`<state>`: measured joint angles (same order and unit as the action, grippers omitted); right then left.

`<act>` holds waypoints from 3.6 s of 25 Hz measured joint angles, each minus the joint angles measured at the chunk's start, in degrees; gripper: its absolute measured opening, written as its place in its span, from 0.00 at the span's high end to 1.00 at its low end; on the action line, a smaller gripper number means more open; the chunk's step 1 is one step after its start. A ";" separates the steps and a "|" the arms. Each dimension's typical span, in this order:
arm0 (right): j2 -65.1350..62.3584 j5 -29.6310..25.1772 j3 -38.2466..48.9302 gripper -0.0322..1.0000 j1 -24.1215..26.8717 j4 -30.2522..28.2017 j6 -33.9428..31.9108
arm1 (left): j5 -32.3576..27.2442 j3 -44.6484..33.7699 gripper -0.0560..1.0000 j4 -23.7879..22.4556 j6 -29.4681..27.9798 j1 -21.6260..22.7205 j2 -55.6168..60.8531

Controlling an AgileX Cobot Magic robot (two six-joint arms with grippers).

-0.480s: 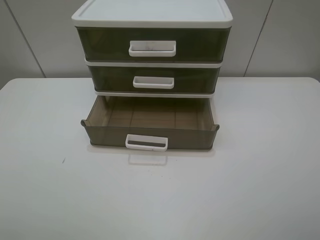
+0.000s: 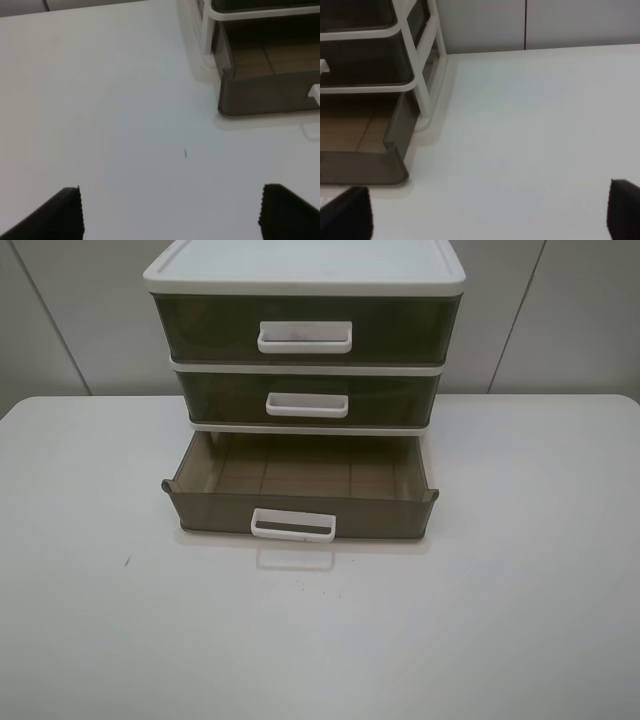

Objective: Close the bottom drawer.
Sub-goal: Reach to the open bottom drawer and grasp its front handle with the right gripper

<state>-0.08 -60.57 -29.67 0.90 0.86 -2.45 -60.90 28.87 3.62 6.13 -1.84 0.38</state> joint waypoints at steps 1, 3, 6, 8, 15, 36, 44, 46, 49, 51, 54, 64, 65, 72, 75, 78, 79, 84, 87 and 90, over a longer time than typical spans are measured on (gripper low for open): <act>0.00 0.00 0.00 0.17 0.00 0.00 0.00 | 0.00 0.00 0.27 0.00 0.00 0.00 0.00; 0.00 0.00 0.00 0.17 0.00 0.00 0.00 | 0.00 0.00 0.27 0.00 0.00 0.00 0.00; 0.00 0.00 0.00 0.17 0.00 0.00 0.00 | 0.00 0.00 0.27 0.00 0.00 0.00 0.00; 0.00 0.00 0.00 0.17 0.00 0.00 0.00 | 0.00 0.00 0.27 0.00 0.00 0.00 0.00; 0.00 0.00 0.00 0.17 0.00 0.00 0.00 | 0.00 0.00 0.27 0.00 0.00 0.00 0.00; 24.75 4.20 -2.85 0.17 -1.52 -0.86 -0.13 | 0.00 0.00 0.27 0.00 0.00 0.00 0.00; 42.60 18.90 -6.77 0.17 -1.52 -0.86 -0.13 | 0.00 0.00 0.27 0.00 0.00 0.00 0.00; 46.02 22.32 -6.78 0.17 -1.86 -0.86 -0.26 | 0.00 0.00 0.27 0.00 0.00 0.00 0.00; 50.92 27.32 -6.78 0.17 -5.53 -0.19 -2.27 | 0.00 0.00 0.27 0.00 0.00 0.00 0.00; 54.13 32.24 -6.78 0.17 -10.02 0.95 -3.92 | 0.00 0.00 0.27 0.00 0.00 0.00 0.00; 58.62 39.28 -6.78 0.17 -17.94 1.58 -4.68 | 0.00 0.00 0.27 0.00 0.00 0.00 0.00; 72.27 43.37 -6.78 0.17 -35.42 13.05 -4.88 | 0.00 0.00 0.27 0.00 0.00 0.00 0.00; 73.47 43.39 -6.78 0.17 -36.31 13.93 -4.88 | 0.00 0.00 0.27 0.00 0.00 0.00 0.00; 80.49 51.87 -6.82 0.18 -42.28 15.48 -4.88 | 0.00 0.00 0.27 0.00 0.00 0.00 0.00; 83.45 56.21 -6.82 0.29 -45.27 15.50 -4.88 | 0.00 0.00 0.27 0.00 0.00 0.00 0.00; 86.63 60.57 -6.82 0.51 -47.05 15.55 -3.12 | 0.00 0.00 0.27 0.00 0.00 0.00 0.00; 87.68 62.75 -6.82 0.59 -47.41 15.61 -2.11 | 0.00 0.00 0.27 0.00 0.00 0.00 0.00; 91.63 70.61 -6.82 0.91 -48.54 15.81 0.33 | 0.00 0.00 0.27 0.00 0.00 0.00 0.00; 93.95 72.84 -6.84 0.94 -48.61 15.91 0.49 | 0.00 0.00 0.27 0.00 0.00 0.00 0.00; 96.60 76.01 -6.88 0.95 -49.55 15.95 0.49 | 0.00 0.00 0.27 0.00 0.00 0.00 0.00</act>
<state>96.52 15.44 -36.56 -48.65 16.81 -1.96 -60.90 28.87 3.62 6.13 -1.84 0.38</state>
